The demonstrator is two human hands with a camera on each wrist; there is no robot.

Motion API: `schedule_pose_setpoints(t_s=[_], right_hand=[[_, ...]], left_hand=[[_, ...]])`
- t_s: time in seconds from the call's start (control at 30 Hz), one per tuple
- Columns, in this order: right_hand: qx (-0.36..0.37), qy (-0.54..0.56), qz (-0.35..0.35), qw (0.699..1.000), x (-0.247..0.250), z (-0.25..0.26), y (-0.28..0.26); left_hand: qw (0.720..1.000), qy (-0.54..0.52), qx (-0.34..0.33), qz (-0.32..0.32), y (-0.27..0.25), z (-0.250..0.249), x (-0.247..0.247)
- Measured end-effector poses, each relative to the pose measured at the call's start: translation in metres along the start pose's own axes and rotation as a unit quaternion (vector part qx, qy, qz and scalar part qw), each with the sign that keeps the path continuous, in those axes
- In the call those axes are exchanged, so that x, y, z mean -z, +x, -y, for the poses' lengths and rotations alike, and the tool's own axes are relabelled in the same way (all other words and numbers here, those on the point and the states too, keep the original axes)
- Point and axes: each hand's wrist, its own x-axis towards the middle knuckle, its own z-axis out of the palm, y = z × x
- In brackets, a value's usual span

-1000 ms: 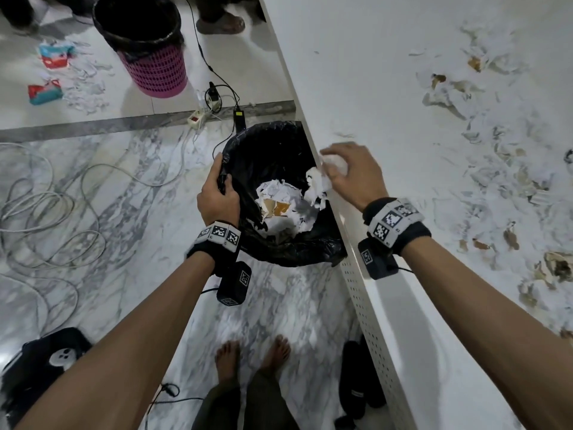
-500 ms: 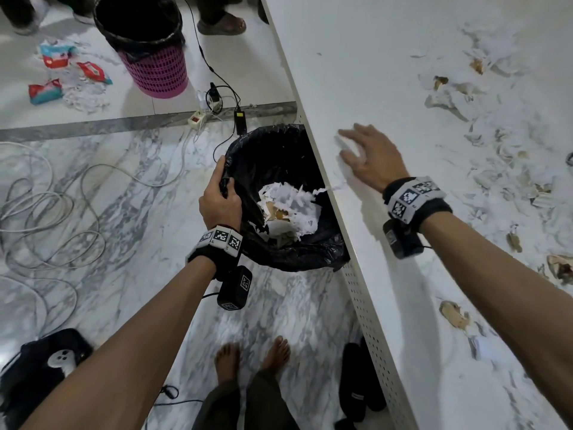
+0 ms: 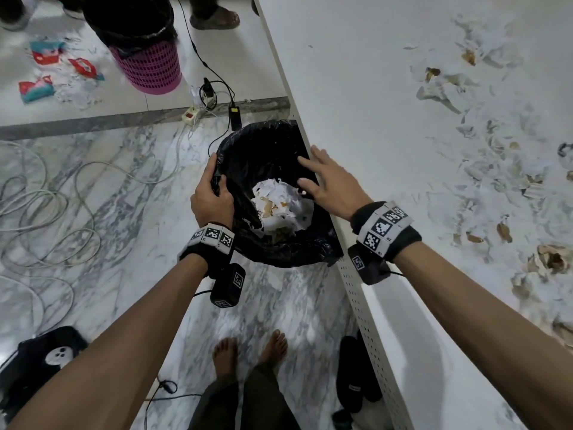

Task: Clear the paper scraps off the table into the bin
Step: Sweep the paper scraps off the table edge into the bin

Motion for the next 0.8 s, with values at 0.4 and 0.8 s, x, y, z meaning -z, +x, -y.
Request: schedule_pose_setpoints(t_s=[0.4, 0.8], right_hand=[[-0.341, -0.112, -0.022, 0.933, 0.038, -0.117, -0.089], [-0.195, -0.089, -0.123, 0.969, -0.012, -0.032, -0.053]], left_hand=[[1.000, 0.011, 0.008, 0.009, -0.027, 0.011, 0.005], [1.000, 0.005, 0.021, 0.006, -0.042, 0.012, 0.007]])
